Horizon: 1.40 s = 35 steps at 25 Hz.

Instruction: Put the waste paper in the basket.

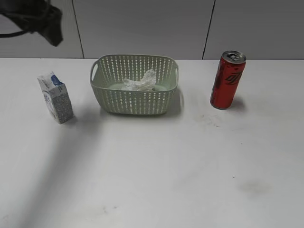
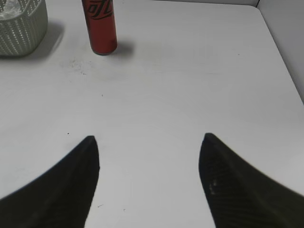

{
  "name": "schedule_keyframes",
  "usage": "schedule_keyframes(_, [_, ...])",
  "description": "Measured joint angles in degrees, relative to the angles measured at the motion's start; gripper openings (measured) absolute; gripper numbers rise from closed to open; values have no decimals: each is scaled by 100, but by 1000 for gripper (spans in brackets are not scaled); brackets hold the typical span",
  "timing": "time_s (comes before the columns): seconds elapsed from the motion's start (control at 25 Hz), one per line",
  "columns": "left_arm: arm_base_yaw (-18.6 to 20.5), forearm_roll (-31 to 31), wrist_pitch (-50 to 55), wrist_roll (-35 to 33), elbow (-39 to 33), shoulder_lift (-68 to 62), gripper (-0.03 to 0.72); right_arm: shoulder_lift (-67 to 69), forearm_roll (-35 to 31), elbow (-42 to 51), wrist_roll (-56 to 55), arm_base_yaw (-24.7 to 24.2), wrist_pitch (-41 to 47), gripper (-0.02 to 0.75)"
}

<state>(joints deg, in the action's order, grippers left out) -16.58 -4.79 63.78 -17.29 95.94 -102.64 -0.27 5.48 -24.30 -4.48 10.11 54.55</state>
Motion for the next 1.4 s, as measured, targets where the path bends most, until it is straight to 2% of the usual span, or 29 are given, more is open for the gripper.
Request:
schedule_keyframes(0.08, [391,-207,397,50,0,111,617,0,0,0,0,0,0,500])
schedule_keyframes(0.24, [978,-354,542,242,-286,467,599,0,0,0,-6,0,0,500])
schedule_keyframes(0.4, [1477,-314,571,286,-1096,1157,594,0,0,0,-6,0,0,500])
schedule_keyframes(0.6, [2014,-246,598,297,-2596,2418,591,0,0,0,-6,0,-2,500])
schedule_keyframes(0.88, [2080,-246,184,297,-4419,4560,585,0,0,0,-2,0,-2,500])
schedule_keyframes(1.16, [2086,-252,129,297,-5882,6676,580,0,0,0,-2,0,-7,500])
schedule_keyframes(1.28, [2086,-300,122,302,-6369,7362,580,0,0,0,-2,0,-7,500])
schedule_keyframes(1.4, [2086,-300,8,302,-6483,7943,580,0,-5,0,-2,0,-14,500])
